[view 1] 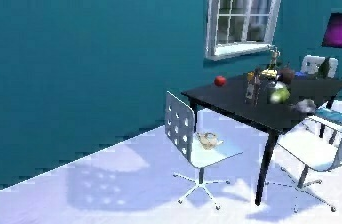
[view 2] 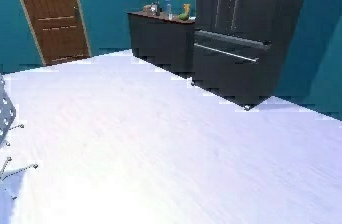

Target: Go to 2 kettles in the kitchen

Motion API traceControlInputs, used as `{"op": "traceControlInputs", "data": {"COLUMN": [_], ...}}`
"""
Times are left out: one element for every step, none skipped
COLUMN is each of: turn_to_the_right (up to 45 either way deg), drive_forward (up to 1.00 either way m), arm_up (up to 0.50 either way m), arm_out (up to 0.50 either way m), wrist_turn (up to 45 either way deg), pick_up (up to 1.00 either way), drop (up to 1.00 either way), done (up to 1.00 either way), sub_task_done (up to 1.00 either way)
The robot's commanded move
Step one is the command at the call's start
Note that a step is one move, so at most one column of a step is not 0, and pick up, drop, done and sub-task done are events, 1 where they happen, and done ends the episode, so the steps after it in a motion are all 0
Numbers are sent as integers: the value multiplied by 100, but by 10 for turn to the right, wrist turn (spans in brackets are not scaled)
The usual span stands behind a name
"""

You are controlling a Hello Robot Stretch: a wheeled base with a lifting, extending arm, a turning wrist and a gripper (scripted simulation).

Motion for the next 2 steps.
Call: {"op": "traceControlInputs", "data": {"turn_to_the_right": [-150, 0], "drive_forward": [0, 100], "arm_up": [0, 0], "arm_out": [0, 0], "wrist_turn": [0, 0], "pick_up": [0, 0], "drop": [0, 0], "done": [0, 0], "sub_task_done": [0, 0]}}
